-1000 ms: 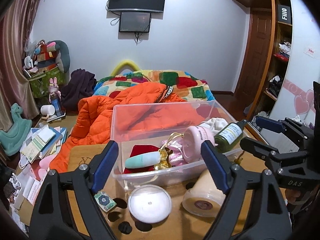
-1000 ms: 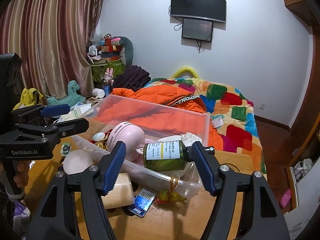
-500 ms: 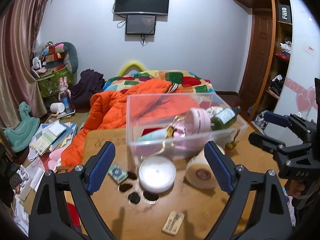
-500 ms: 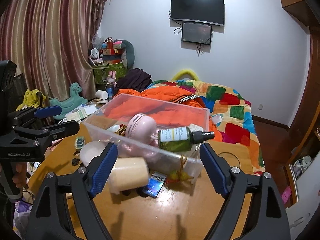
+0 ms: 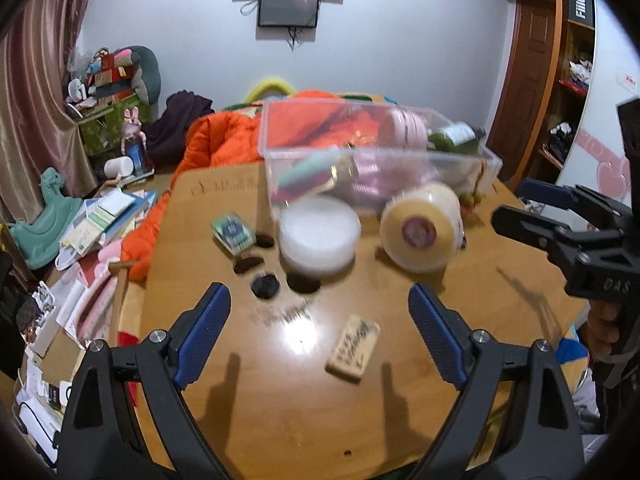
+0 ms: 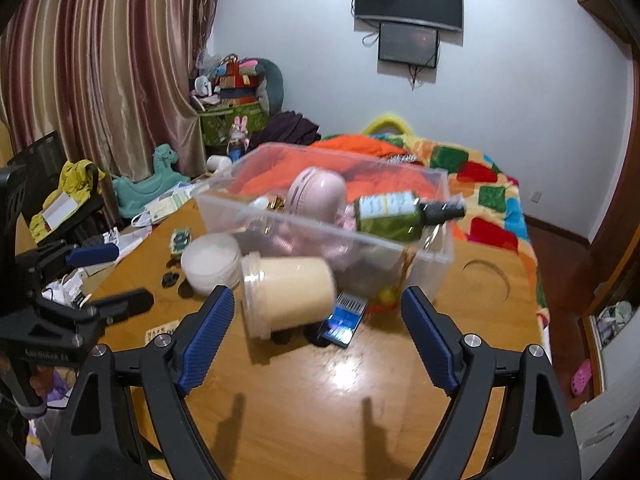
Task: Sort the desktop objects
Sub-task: 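Grasp the beige eraser with the left tool while the right tool grasps the cream jar, then lift the eraser and cream jar and carry both over the box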
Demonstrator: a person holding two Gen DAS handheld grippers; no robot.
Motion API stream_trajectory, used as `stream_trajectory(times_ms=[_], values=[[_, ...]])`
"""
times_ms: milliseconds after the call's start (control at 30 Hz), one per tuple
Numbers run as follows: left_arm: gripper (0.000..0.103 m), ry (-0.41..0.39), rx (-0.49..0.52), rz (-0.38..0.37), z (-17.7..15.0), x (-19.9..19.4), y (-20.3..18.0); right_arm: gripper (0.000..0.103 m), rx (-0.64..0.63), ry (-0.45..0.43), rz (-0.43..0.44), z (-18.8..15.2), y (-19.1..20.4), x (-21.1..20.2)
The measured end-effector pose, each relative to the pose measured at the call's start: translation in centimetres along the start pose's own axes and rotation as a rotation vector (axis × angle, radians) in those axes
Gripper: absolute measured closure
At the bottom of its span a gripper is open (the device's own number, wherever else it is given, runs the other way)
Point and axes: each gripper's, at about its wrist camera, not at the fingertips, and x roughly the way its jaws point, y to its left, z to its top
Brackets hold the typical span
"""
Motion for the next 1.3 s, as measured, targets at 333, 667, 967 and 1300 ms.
stream_trajectory(times_ms=[333,667,967,1300], values=[[0.02,0.042,0.042,-0.031,-1.9,1.6,-1.6,0.02,0.034,0.091,0.042,-1.2,0.2,3.7],[0.04,0.059,0.041,-0.027,-2.4,2.7,-1.4,0.02,0.036,0.148,0.063,-0.4,0.2,6.9],[0.061,0.019,0.1,0.029,-2.8,2.6,-2.2,0.022,-0.009,0.148,0.042,0.0,1.3,8.5],[0.08,0.017,0.098,0.041,-2.7,2.7,-2.7,0.038,-0.008,0.123,0.044,0.1,1.7,8.2]])
